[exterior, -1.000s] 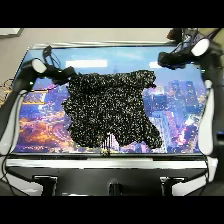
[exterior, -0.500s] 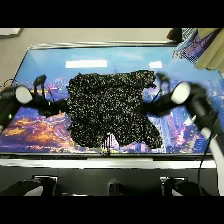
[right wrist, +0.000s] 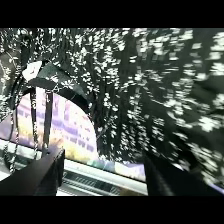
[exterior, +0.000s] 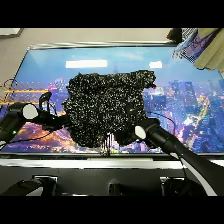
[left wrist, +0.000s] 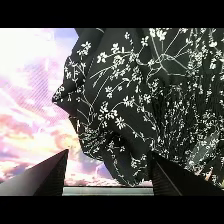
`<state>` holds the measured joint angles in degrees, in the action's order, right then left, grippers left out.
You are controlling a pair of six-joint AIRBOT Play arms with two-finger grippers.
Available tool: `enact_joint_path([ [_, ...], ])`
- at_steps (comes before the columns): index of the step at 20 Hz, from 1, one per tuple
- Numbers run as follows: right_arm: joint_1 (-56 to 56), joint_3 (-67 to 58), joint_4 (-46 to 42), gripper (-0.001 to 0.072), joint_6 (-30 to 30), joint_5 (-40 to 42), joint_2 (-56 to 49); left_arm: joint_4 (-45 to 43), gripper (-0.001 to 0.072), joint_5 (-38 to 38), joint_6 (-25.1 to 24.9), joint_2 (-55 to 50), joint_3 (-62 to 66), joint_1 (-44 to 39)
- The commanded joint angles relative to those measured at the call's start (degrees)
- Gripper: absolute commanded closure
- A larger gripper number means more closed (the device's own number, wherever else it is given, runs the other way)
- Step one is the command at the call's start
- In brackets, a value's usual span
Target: Fold the clothes and pants, and hang the long-sleeved shirts on hangers.
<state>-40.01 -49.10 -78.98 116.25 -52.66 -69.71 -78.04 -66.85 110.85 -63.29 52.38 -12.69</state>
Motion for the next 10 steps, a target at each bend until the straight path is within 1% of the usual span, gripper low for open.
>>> enact_joint_path([
  [1, -2.03, 0.61, -1.81, 0.0171, 1.70, 2.69, -4.00, -0.02, 0.0130, 0.44, 0.22, 0.20, -0.46, -0.17],
  [3, -2.03, 0.61, -1.90, 0.0174, 1.68, 2.71, -5.62, -0.04, 0.0130, 0.46, 0.22, 0.20, -0.46, -0.15],
  [4, -2.03, 0.61, -2.19, 0.0187, 1.70, 2.71, -6.12, -0.04, 0.0130, 0.46, 0.22, 0.20, -0.46, -0.15],
  [6, -2.03, 0.63, -4.42, 0.0191, 3.32, 2.93, -6.60, -0.04, 0.0130, 0.46, 0.22, 0.20, -0.46, -0.15],
  [7, -2.03, 0.66, -6.19, 0.0260, 5.01, 2.93, -6.67, -0.04, 0.0130, 0.48, 0.22, 0.20, -0.46, -0.15],
  [8, -2.03, 0.68, -8.07, 0.0374, 6.23, 2.84, -6.67, -0.02, 0.0130, 0.46, 0.20, 0.20, -0.46, -0.15],
  [9, -2.01, 0.68, -9.35, 0.0408, 6.97, 2.89, -6.67, -0.04, 0.0130, 0.46, 0.20, 0.20, -0.46, -0.15],
  [10, -2.01, 0.68, -10.27, 0.0519, 7.96, 2.80, -6.64, -0.04, 0.0130, 0.46, 0.20, 0.20, -0.46, -0.15],
])
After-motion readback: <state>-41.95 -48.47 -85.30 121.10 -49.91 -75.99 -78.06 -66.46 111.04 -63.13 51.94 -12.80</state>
